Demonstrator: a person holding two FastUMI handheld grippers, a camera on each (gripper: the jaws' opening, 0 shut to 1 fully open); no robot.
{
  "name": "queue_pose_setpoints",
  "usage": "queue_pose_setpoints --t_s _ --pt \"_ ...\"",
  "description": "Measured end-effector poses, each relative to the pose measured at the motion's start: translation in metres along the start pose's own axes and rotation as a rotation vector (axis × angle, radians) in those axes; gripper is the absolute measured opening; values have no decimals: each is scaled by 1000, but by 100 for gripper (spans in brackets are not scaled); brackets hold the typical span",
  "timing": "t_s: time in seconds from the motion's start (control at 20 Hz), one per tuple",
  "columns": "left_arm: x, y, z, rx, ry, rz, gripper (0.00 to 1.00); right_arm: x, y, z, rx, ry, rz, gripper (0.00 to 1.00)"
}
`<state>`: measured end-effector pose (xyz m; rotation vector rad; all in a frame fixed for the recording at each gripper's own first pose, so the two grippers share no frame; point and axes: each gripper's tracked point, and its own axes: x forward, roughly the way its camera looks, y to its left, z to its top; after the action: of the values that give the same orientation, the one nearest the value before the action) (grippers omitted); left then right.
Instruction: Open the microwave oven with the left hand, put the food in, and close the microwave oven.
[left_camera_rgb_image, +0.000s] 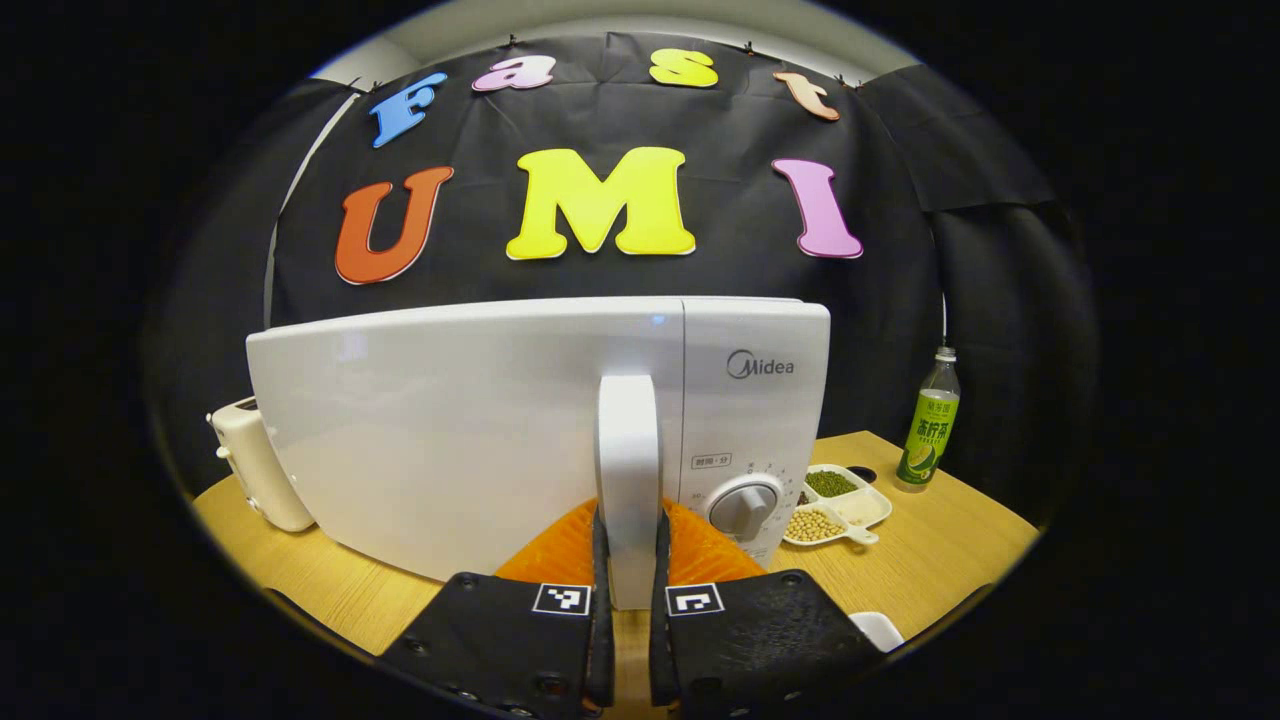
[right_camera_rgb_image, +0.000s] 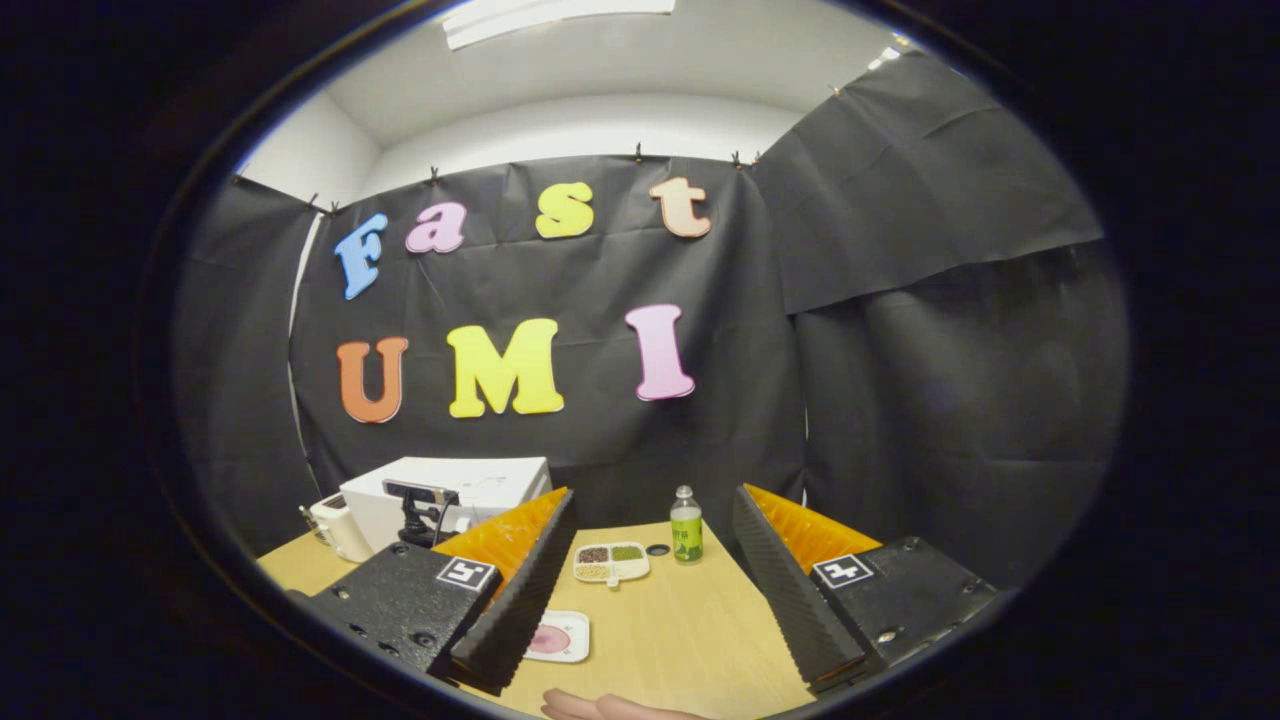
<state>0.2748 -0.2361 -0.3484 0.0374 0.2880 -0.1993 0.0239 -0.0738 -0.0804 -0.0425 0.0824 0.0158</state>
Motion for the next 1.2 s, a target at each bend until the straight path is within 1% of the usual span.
queue_pose_setpoints --t_s 0.05,0.1,0.2,0.4,0.55,0.6,0.65,0.7,0.8,0.85,0.9,0.95,1.0,1.05,1.1,1.15,1.2 --pt "-2 -1 -1 -3 4 -1 13 0 -1 -1 -1 1 -2 90" --pt "-6 0 -1 10 -1 3 13 1 -3 -2 -5 3 -3 100" --pt "-7 -1 -3 22 -4 2 13 3 -7 -2 -9 2 -17 100" --pt "-10 -2 -3 -21 0 -27 13 6 -3 -10 -15 19 -12 100" --pt "-5 -4 0 -3 -6 -33 13 8 -3 -15 -18 32 -15 100" --pt "-3 -3 1 -3 -12 -28 13 9 0 -16 -17 37 -10 90" --pt "-2 -2 0 -8 1 -20 13 10 0 -17 -15 40 -7 100" --pt "0 -2 -1 -17 10 -17 12 10 1 -18 -14 43 -7 100" --pt "4 -1 -2 -73 35 -21 13 11 4 -21 -11 50 0 100" --pt "4 -1 0 -79 33 -17 13 10 5 -22 -11 50 3 100" --pt "5 -1 -1 -64 31 -7 13 10 6 -21 -13 48 5 91" --pt "6 0 1 -34 11 19 13 10 5 -22 -17 47 4 100" --pt "11 0 -6 -19 30 25 14 9 4 -23 -20 48 3 100" --pt "9 1 -10 -14 40 27 30 10 4 -25 -19 51 3 100" --pt "6 1 -12 -22 52 25 31 10 4 -26 -17 56 6 100" --pt "10 1 -12 -30 49 16 39 9 4 -28 -16 59 6 100" --pt "6 0 -13 -35 60 6 25 9 3 -28 -16 60 2 100"
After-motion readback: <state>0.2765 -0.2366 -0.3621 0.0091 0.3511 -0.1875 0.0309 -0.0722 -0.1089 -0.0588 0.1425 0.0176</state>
